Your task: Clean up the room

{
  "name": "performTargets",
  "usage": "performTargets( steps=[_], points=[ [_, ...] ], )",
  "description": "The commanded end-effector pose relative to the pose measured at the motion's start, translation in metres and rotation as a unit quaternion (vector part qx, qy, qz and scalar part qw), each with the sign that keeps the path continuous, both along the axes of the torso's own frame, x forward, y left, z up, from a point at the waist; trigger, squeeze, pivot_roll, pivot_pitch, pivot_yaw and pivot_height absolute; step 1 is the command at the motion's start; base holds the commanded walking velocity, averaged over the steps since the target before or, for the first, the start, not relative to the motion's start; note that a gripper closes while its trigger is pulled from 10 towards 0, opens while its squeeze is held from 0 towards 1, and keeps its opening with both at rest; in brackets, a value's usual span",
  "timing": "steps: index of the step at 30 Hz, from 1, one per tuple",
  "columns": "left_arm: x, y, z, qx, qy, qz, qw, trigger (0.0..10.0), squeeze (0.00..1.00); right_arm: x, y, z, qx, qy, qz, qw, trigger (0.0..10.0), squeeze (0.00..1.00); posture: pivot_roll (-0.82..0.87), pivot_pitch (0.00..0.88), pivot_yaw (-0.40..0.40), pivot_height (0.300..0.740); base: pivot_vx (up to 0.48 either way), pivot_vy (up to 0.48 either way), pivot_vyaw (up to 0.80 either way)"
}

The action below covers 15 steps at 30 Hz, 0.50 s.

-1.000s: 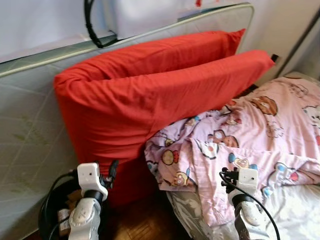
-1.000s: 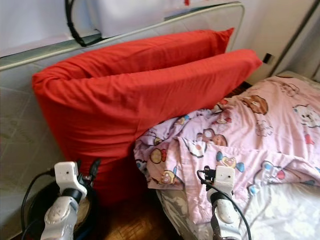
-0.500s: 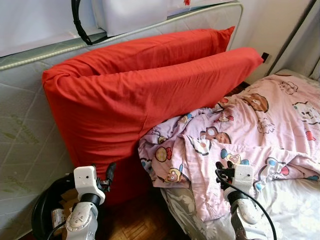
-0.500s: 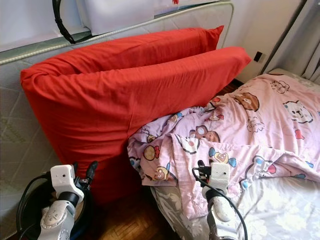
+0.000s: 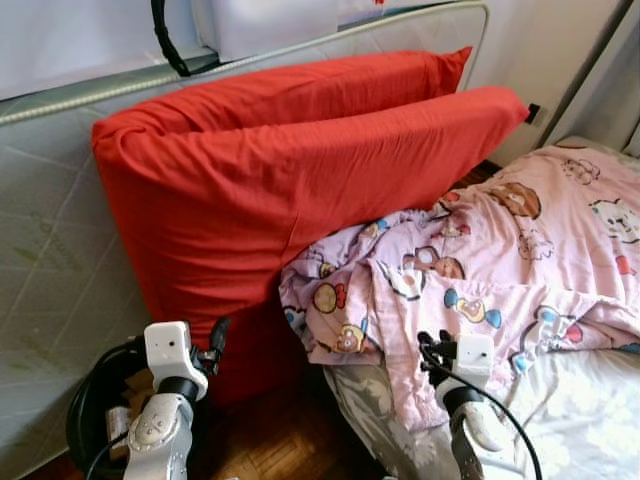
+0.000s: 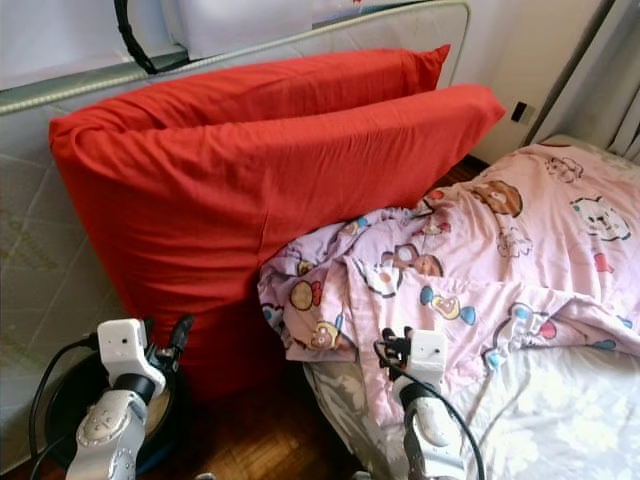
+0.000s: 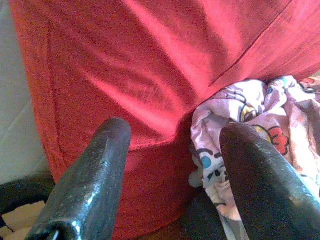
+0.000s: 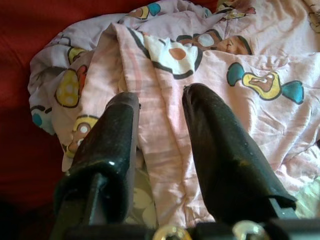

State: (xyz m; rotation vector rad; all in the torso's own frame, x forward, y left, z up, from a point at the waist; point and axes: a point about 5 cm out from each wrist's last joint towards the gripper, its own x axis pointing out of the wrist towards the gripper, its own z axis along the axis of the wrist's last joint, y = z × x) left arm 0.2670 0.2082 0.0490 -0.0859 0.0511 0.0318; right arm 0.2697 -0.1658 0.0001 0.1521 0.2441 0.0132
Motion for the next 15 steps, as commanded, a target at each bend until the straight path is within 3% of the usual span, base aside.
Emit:
performTargets(
  steps=[1, 7, 15],
  points=[
    [-0.0030, 0.0001, -0.0032, -0.001, 0.011, 0.001, 1.000, 10.0, 0.00, 0.0000, -0.0017, -0.0004, -0.002, 0.004, 0.000, 1.000, 10.0, 0.00, 0.01, 0.102, -0.029, 0.665, 0.000, 0.000, 0.00],
    [-0.0038, 0.0005, -0.0034, -0.001, 0.015, 0.002, 1.000, 10.0, 0.00, -0.0005, 0.0050, -0.0051, -0.008, 0.027, 0.023, 0.999, 10.0, 0.00, 0.01, 0.107, -0.029, 0.660, 0.000, 0.000, 0.00],
    [-0.0054, 0.0003, -0.0056, -0.002, 0.020, -0.001, 1.000, 10.0, 0.00, -0.0011, 0.0058, -0.0042, 0.004, 0.017, 0.021, 1.000, 10.0, 0.00, 0.01, 0.109, -0.028, 0.645, 0.000, 0.000, 0.00]
  ],
)
